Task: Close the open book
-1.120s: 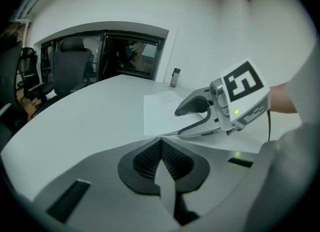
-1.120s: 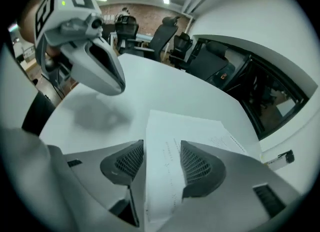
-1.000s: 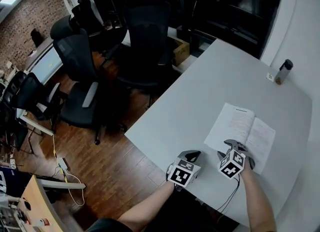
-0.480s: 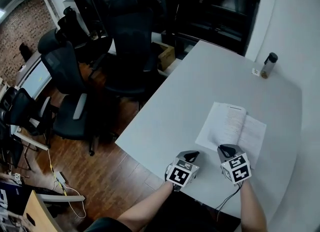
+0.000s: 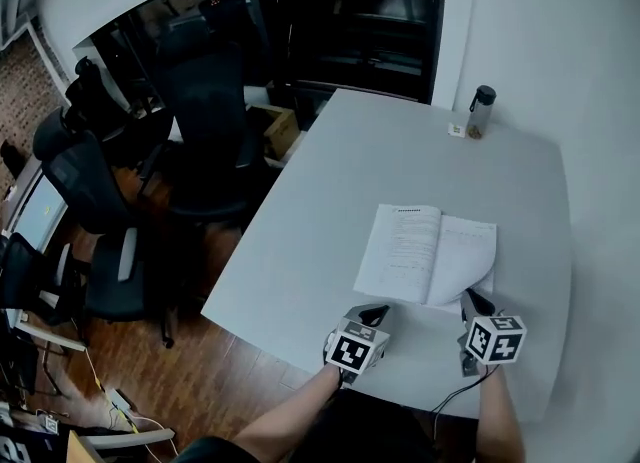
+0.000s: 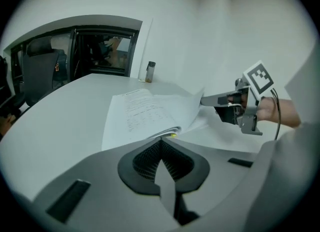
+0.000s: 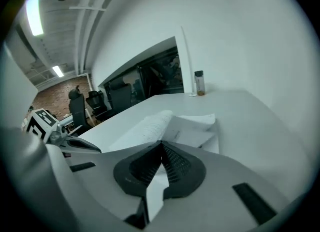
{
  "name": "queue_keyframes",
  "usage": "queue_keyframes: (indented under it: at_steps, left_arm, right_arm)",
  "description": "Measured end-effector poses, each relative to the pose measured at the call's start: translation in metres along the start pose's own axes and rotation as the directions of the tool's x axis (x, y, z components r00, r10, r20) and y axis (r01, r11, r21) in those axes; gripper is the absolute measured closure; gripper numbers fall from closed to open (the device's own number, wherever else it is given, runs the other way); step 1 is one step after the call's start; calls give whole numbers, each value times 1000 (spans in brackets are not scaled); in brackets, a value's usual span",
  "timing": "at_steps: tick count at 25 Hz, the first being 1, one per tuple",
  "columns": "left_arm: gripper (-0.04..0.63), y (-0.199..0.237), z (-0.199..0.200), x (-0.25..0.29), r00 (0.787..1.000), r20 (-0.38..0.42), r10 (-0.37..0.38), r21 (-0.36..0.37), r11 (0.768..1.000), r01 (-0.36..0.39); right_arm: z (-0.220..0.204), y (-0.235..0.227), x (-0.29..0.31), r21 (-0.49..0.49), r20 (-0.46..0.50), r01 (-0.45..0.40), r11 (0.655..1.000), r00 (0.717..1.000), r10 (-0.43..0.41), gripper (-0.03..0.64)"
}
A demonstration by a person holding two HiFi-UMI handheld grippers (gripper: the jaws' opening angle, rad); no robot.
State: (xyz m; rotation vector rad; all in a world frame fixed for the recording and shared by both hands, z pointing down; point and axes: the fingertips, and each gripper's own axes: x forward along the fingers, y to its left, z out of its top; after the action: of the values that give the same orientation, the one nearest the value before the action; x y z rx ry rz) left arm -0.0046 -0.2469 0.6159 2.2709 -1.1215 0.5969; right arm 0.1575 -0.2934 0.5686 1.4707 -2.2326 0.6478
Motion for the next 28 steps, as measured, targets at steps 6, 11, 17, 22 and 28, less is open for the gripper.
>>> queue_keyframes:
  at_steps: [6, 11, 17, 22, 28]
  left_arm:
    - [591, -11, 0, 7, 1000, 5, -20, -12, 1000, 20]
    - [591, -5, 4, -2, 1000, 28, 4, -67, 998, -3]
    - [591, 16, 1, -25, 995, 68, 68, -134, 989, -58]
    - [591, 28, -3, -42, 991, 81, 105, -183, 979, -89]
    - [591, 36, -9, -48, 991, 84, 106, -193, 977, -88]
  right_arm:
    - [-9, -32, -29, -80, -10, 127, 989, 992, -128, 574]
    - [1, 37, -2, -373, -108, -107, 921, 992, 71, 411]
    - [-19, 126, 55, -686, -308, -333, 647, 939, 156, 339]
    - [-41, 136, 94, -825, -406, -390, 410, 912, 52, 339]
    - [-49, 129, 107, -860, -406, -373, 347, 914, -23, 357]
